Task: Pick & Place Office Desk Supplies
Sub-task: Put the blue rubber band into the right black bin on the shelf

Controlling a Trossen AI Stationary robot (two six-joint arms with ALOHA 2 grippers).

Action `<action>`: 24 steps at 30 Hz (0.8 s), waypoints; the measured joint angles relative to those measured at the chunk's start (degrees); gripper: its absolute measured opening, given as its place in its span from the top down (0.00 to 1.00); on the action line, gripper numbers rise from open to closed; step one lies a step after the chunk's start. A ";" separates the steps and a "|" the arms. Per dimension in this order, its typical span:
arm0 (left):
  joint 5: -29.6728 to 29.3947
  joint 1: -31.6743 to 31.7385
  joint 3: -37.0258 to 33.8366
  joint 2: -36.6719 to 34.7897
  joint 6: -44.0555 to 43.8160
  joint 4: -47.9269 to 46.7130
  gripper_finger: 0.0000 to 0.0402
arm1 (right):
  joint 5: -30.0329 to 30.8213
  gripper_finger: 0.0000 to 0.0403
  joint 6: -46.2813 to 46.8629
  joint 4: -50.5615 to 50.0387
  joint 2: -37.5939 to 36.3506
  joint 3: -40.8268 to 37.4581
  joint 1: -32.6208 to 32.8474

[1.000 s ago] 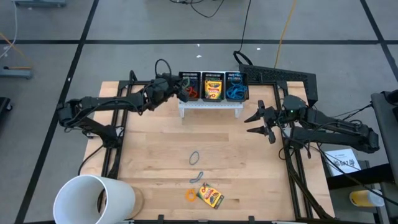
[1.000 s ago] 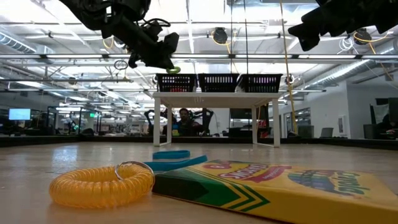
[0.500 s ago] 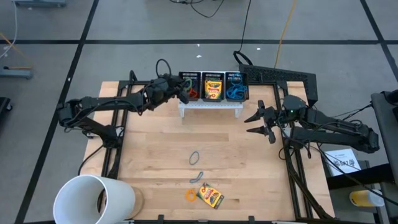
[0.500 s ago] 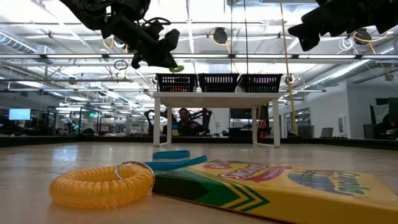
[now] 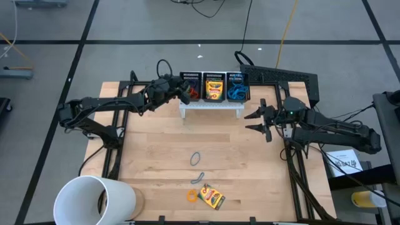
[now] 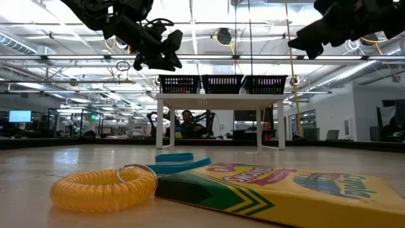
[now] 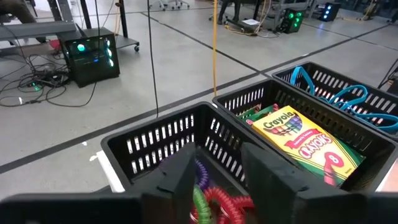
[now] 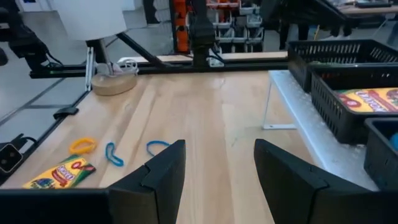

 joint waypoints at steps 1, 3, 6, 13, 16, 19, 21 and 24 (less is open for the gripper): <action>0.07 0.00 0.00 0.00 0.06 0.00 0.63 | -0.17 0.55 -0.03 0.57 0.00 -0.15 0.00; 1.41 0.00 0.00 0.00 1.12 -0.02 0.60 | -0.41 0.55 -0.01 1.24 -0.07 -0.18 0.01; 5.81 -0.08 0.00 -0.02 2.23 0.26 0.57 | -0.41 0.55 0.00 1.04 -0.15 -0.18 0.00; 15.19 -4.07 0.00 -0.11 5.69 2.95 0.58 | -0.47 0.55 0.00 0.97 -0.31 -0.18 0.00; 17.71 -7.74 0.00 -0.51 7.61 2.72 0.60 | -0.48 0.55 0.01 0.95 -0.28 -0.18 0.00; 24.25 -12.02 0.00 -0.85 8.37 2.83 0.60 | -0.48 0.55 0.00 0.96 -0.31 -0.18 0.00; 30.58 -14.91 0.00 -0.78 7.52 2.35 0.60 | -0.48 0.55 0.02 0.89 -0.30 -0.18 0.00; 38.36 -19.21 0.00 -0.59 5.17 -0.13 0.60 | -0.50 0.55 0.01 0.91 -0.30 -0.18 0.00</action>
